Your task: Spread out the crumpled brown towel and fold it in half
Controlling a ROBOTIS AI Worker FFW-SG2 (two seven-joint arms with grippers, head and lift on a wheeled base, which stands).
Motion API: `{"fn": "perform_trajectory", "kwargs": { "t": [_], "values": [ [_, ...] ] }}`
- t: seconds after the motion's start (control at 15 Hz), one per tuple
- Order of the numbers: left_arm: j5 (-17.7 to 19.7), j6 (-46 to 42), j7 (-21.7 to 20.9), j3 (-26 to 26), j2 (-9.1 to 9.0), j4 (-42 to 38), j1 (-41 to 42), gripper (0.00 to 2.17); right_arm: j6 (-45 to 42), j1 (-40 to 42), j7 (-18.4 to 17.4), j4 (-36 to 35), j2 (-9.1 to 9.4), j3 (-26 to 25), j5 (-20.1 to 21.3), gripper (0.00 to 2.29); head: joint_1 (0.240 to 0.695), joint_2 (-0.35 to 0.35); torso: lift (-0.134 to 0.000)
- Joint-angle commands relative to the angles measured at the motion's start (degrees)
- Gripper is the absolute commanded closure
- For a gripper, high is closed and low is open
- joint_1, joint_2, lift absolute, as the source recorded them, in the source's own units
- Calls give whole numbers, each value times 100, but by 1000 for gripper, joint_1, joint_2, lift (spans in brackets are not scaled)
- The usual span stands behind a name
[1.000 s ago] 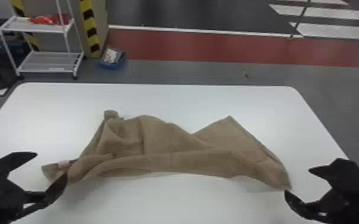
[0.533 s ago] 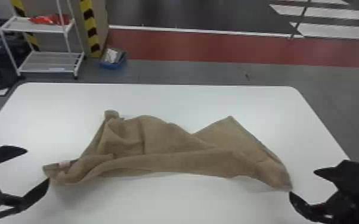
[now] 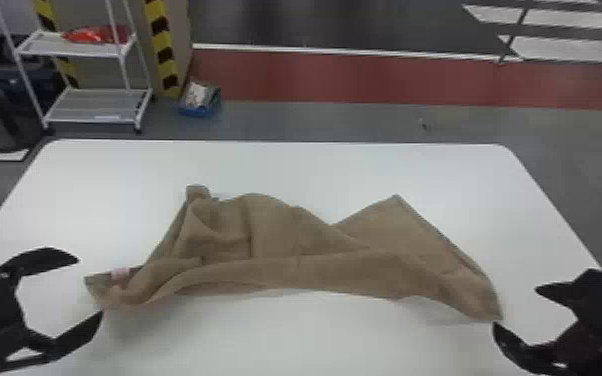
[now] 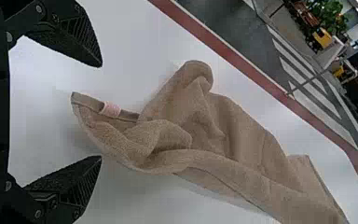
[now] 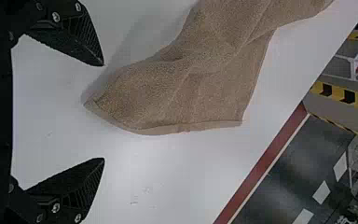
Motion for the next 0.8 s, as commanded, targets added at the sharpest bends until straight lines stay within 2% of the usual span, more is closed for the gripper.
{"fn": "perform_trajectory", "kwargs": {
  "t": [0.0,0.2,0.47,0.53,0.6,0.73],
  "values": [
    [-276,-61,23,-222,35,224,-194,215,24,0,0,-12,0,-26,0,181,695,-100,-124],
    [-583,-237,-21,-424,35,540,-405,215,41,0,0,-12,8,-44,0,181,695,-120,-124],
    [-689,-272,76,-441,53,777,-563,225,59,0,0,-12,8,-70,0,181,695,-134,-124],
    [-706,-272,76,-441,70,839,-625,329,59,0,0,-12,17,-70,0,181,695,-132,-124],
    [-768,-272,76,-433,79,918,-686,336,59,0,0,-12,26,-70,0,178,695,-130,-124],
    [-777,-272,58,-397,97,1015,-739,545,59,0,0,-12,26,-70,0,181,695,-119,-124]
  ]
}}
